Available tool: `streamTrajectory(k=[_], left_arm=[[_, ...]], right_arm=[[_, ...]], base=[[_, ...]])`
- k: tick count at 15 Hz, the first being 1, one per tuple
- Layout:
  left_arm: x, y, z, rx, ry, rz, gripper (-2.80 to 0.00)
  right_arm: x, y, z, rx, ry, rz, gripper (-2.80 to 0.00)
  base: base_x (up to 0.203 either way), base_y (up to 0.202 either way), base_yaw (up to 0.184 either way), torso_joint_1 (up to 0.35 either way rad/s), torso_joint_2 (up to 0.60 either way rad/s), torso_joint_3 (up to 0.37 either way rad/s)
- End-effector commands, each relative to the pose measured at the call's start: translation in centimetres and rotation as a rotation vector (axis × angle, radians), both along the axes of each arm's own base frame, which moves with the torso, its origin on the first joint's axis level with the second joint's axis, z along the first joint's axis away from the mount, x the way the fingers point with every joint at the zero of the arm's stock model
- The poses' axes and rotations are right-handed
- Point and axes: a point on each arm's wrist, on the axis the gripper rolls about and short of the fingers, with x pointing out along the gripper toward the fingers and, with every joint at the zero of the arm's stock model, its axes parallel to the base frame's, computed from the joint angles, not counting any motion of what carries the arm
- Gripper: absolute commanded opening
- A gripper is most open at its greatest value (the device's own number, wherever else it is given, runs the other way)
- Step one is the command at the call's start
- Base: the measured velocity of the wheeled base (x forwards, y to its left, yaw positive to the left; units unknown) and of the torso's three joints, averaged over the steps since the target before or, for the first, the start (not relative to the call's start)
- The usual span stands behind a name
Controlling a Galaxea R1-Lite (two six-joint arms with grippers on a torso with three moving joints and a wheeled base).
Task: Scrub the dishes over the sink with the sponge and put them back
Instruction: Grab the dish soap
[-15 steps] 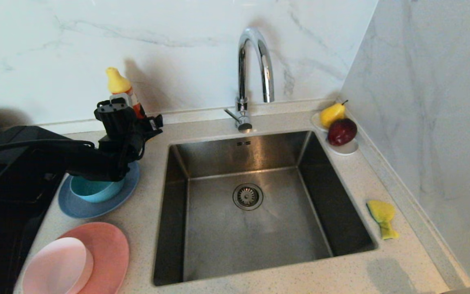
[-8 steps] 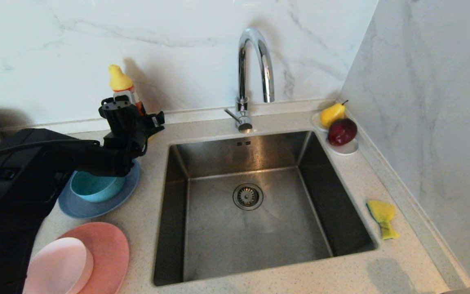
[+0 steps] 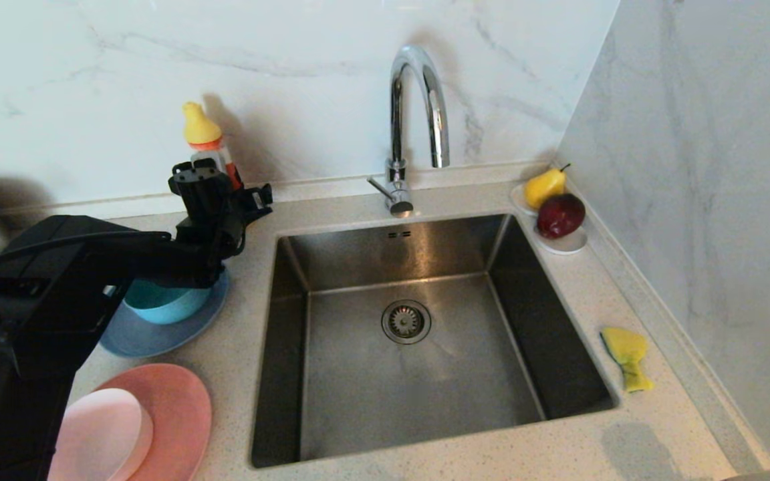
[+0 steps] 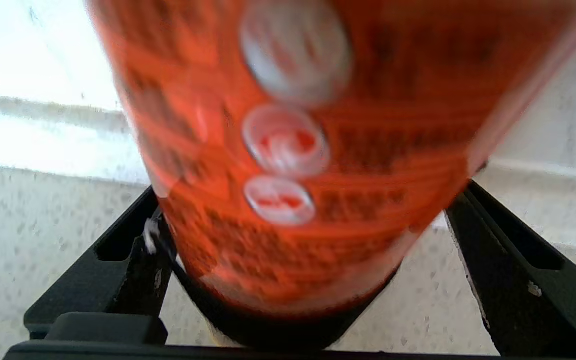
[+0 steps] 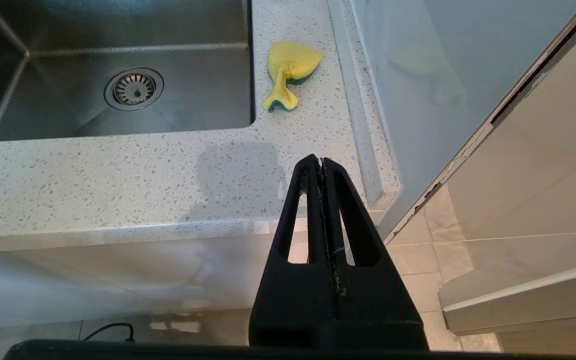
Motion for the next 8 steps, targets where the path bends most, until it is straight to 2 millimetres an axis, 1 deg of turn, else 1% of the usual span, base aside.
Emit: streamTrajectory(k=[1, 2, 3, 6, 8], left_arm=[[0.11, 0.01, 0.57, -0.003, -0.014, 0.002, 0.00], [0.11, 0.03, 0.62, -0.004, -0.015, 0.011, 0.00], [0.11, 0.05, 0.66, -0.004, -0.017, 0.022, -2.80], [0.09, 0.05, 0.60, -0.004, -0.017, 0.022, -2.80], [0.25, 0.04, 0.08, -0.003, -0.006, 0.022, -2.80]], right_arm=[[0.00, 0.00, 0.00, 0.000, 0.000, 0.001, -2.80], [0.00, 0.00, 0.00, 0.000, 0.000, 0.001, -2.80], [0.00, 0.00, 0.00, 0.000, 0.000, 0.001, -2.80], [0.00, 0.00, 0.00, 0.000, 0.000, 0.001, -2.80], [0.01, 0.00, 0.00, 0.000, 0.001, 0.001, -2.80]], base=[[0.000, 0.000, 0.000, 0.000, 0.00, 0.000], [0.000, 0.000, 0.000, 0.000, 0.00, 0.000], [0.000, 0.000, 0.000, 0.000, 0.00, 0.000], [0.000, 0.000, 0.000, 0.000, 0.00, 0.000], [0.000, 0.000, 0.000, 0.000, 0.00, 0.000]])
